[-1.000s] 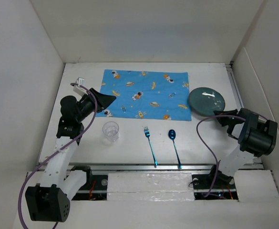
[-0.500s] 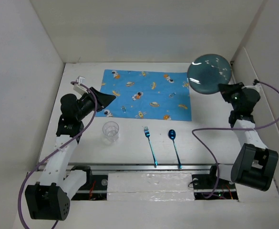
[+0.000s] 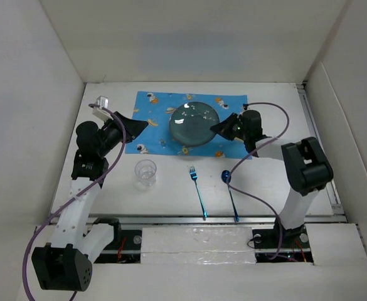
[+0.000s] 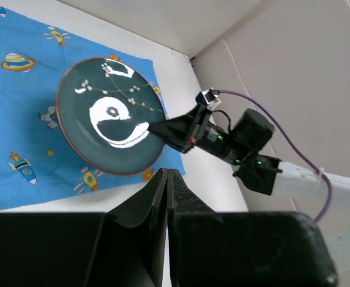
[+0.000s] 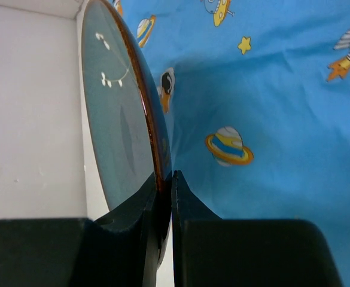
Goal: Set the dinner table for one person
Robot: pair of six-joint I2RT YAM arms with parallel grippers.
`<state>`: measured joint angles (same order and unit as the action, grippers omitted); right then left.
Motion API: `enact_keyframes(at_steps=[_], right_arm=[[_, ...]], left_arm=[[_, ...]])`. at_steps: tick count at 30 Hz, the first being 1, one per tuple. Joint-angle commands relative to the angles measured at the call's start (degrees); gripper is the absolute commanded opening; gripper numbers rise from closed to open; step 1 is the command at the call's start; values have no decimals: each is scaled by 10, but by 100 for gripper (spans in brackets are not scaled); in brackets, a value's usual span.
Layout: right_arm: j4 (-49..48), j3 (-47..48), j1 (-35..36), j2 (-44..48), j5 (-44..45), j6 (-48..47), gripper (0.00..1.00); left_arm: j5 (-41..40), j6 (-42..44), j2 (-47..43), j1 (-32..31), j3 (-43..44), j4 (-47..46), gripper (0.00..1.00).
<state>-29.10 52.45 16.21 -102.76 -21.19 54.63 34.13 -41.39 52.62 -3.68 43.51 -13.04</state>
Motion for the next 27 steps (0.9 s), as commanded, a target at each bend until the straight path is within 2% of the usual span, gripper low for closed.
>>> enact_keyframes(at_steps=[1, 10, 16, 17, 18, 21, 24, 27], right_arm=[[-191, 90, 12, -26, 11, 82, 0], [-185, 186, 39, -162, -5, 124, 0], [-144, 195, 50, -178, 11, 117, 2], [-118, 197, 50, -175, 14, 104, 7], [-105, 199, 50, -173, 18, 98, 19], [-47, 195, 50, -144, 29, 53, 43], [23, 188, 50, -105, 51, -5, 58], [69, 159, 37, -69, 62, -58, 60]], left_arm=[[9, 7, -10, 0, -3, -25, 0], [19, 3, 0, 0, 2, -26, 0], [25, -3, 6, 0, -3, -33, 0], [25, -4, 6, 0, -4, -32, 0], [26, -4, 5, 5, -4, -33, 0], [24, -5, 5, 5, -4, -33, 0], [24, -7, 2, 5, -5, -33, 11], [25, -7, 3, 5, -3, -35, 27]])
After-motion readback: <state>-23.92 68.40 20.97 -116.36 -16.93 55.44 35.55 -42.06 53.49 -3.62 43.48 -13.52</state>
